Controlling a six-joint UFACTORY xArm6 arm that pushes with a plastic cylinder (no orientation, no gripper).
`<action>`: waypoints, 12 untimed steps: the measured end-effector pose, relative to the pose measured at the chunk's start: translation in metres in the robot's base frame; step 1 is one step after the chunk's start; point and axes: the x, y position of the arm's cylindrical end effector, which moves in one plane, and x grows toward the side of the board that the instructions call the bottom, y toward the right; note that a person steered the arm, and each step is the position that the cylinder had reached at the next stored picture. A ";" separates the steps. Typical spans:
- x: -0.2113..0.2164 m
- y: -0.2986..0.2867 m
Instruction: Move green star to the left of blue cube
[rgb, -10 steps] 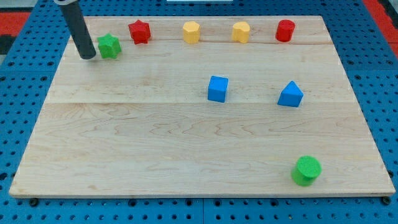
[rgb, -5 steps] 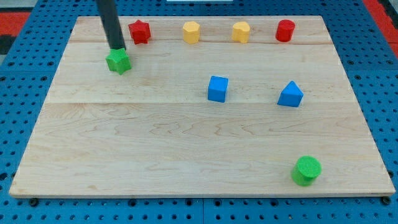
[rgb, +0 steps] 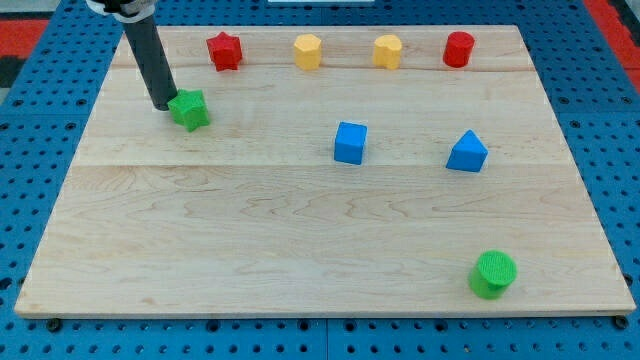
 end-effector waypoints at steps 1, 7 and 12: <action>0.004 0.000; -0.001 0.086; 0.134 0.108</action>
